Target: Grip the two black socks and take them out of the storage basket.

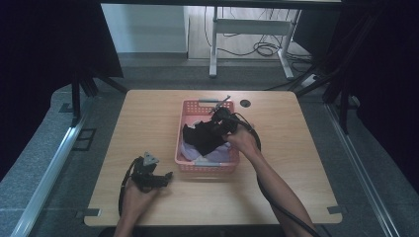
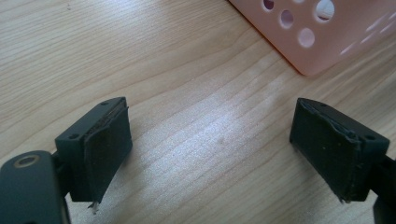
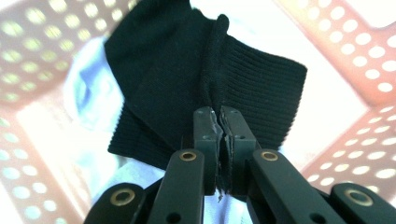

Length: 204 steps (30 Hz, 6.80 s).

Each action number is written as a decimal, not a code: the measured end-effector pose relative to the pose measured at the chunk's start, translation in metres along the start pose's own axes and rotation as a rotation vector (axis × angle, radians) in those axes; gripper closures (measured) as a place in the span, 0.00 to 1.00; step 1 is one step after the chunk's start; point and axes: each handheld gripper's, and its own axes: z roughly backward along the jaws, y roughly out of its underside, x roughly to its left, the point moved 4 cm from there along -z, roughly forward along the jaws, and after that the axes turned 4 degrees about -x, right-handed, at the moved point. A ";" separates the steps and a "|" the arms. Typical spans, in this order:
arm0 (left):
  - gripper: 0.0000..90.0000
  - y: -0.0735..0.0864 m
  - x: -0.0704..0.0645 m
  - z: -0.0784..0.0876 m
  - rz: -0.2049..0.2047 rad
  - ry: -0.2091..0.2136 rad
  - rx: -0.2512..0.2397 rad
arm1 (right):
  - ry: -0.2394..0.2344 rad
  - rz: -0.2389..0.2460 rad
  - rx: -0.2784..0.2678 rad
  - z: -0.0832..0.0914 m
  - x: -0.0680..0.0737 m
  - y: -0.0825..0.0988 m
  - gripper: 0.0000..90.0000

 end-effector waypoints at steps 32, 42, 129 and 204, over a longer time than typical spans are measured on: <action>0.14 0.000 0.000 0.000 -0.001 0.000 -0.005 | -0.127 -0.107 -0.343 0.090 -0.016 -0.023 0.96; 0.14 0.000 0.000 0.000 -0.001 0.001 -0.005 | -0.125 -0.135 -0.405 0.116 -0.024 -0.025 0.96; 0.14 0.000 -0.001 -0.001 0.007 0.000 -0.009 | 0.168 -0.387 -0.237 0.090 -0.115 0.198 0.75; 0.14 0.000 0.000 0.000 0.000 0.001 0.000 | -0.061 -0.034 0.042 -0.027 0.010 0.011 0.38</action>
